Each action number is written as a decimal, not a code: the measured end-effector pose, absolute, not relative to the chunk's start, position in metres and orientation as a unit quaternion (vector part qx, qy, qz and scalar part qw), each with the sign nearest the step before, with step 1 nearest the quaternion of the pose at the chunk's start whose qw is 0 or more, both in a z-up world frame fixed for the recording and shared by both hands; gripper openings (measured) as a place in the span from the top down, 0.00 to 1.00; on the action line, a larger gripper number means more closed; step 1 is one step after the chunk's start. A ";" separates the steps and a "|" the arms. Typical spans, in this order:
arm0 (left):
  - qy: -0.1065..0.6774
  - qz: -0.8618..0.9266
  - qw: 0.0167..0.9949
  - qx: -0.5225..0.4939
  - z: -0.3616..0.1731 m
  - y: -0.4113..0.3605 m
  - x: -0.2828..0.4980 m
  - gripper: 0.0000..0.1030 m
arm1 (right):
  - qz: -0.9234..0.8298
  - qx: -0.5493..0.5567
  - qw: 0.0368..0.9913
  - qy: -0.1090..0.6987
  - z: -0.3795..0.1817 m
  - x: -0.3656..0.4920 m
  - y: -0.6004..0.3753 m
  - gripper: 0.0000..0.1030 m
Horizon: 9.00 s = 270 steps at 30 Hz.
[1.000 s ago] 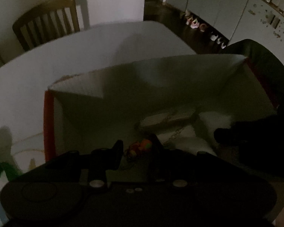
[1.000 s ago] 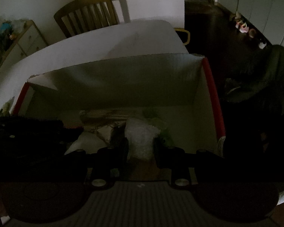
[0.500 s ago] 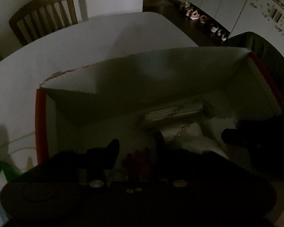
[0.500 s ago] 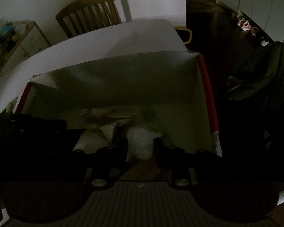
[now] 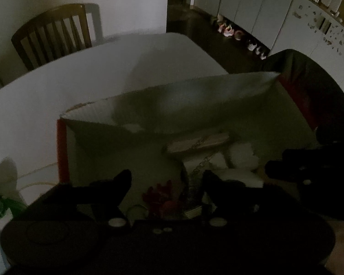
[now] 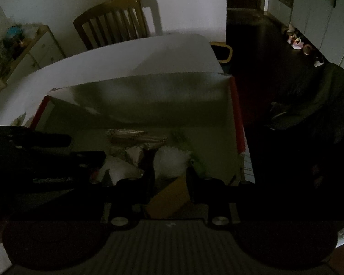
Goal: Organize objects
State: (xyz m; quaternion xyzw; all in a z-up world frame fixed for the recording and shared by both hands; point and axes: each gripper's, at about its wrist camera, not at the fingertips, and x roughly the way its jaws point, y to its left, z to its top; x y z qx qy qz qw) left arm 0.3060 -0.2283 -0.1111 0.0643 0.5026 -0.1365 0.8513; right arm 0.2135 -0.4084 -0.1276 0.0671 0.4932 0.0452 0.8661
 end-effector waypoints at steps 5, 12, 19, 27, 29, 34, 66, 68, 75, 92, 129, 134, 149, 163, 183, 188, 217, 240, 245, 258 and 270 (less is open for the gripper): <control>0.488 -0.143 0.859 0.058 -0.098 -0.232 0.305 0.29 | 0.051 0.065 0.871 0.484 -0.115 0.202 -0.405 0.72; 0.473 -0.152 0.866 0.057 -0.083 -0.231 0.289 0.29 | 0.060 0.061 0.884 0.460 -0.097 0.181 -0.399 0.72; 0.453 -0.158 0.876 0.050 -0.066 -0.220 0.268 0.28 | 0.066 0.062 0.892 0.443 -0.081 0.162 -0.393 0.72; 0.414 -0.170 0.893 0.048 -0.043 -0.206 0.237 0.21 | 0.068 0.059 0.906 0.414 -0.065 0.136 -0.384 0.71; 0.407 -0.170 0.896 0.046 -0.038 -0.201 0.230 0.20 | 0.068 0.062 0.908 0.410 -0.062 0.131 -0.380 0.69; 0.393 -0.179 0.901 0.028 -0.029 -0.185 0.215 0.18 | 0.066 0.059 0.913 0.398 -0.058 0.121 -0.369 0.50; 0.350 -0.094 0.932 -0.016 -0.031 0.003 0.175 0.00 | 0.123 0.057 0.922 0.363 -0.051 0.097 -0.198 0.14; 0.348 -0.086 0.933 -0.014 -0.030 0.021 0.178 0.00 | 0.124 0.056 0.922 0.363 -0.052 0.100 -0.186 0.14; 0.349 -0.046 0.935 -0.038 -0.028 0.085 0.201 0.00 | 0.120 0.052 0.918 0.374 -0.059 0.114 -0.152 0.14; 0.392 -0.004 0.918 -0.057 -0.087 0.182 0.247 0.01 | 0.137 0.016 0.904 0.405 -0.081 0.175 -0.076 0.14; 0.442 -0.057 0.881 -0.160 -0.170 0.203 0.283 0.70 | 0.164 0.016 0.852 0.498 -0.179 0.306 -0.002 0.21; 0.435 -0.070 0.882 -0.169 -0.167 0.201 0.281 0.81 | 0.162 0.008 0.850 0.501 -0.181 0.305 0.001 0.31; 0.431 -0.076 0.882 -0.173 -0.159 0.196 0.274 0.94 | 0.151 0.015 0.857 0.492 -0.174 0.288 -0.003 0.51; 0.402 -0.112 0.887 -0.197 -0.099 0.182 0.252 0.94 | 0.159 0.048 0.876 0.452 -0.115 0.242 -0.030 0.52; 0.396 -0.178 0.889 -0.147 -0.030 0.089 0.203 0.94 | 0.156 0.052 0.893 0.420 -0.027 0.159 -0.122 0.52; 0.394 -0.192 0.889 -0.132 -0.020 0.055 0.195 0.94 | 0.147 0.054 0.898 0.411 -0.017 0.145 -0.159 0.52; 0.405 -0.261 0.875 -0.053 -0.015 -0.146 0.232 0.94 | 0.055 0.070 0.918 0.386 -0.008 0.160 -0.363 0.52; 0.483 -0.191 0.854 0.033 -0.094 -0.217 0.301 0.94 | 0.044 0.020 0.890 0.453 -0.106 0.220 -0.404 0.51; 0.497 -0.178 0.848 0.047 -0.107 -0.228 0.313 0.94 | 0.037 -0.004 0.885 0.465 -0.124 0.227 -0.399 0.51; 0.517 -0.158 0.837 0.084 -0.131 -0.236 0.333 0.94 | 0.038 -0.015 0.879 0.475 -0.140 0.236 -0.399 0.49; 0.538 -0.137 0.826 0.093 -0.145 -0.238 0.341 0.82 | 0.036 -0.001 0.880 0.473 -0.138 0.232 -0.404 0.44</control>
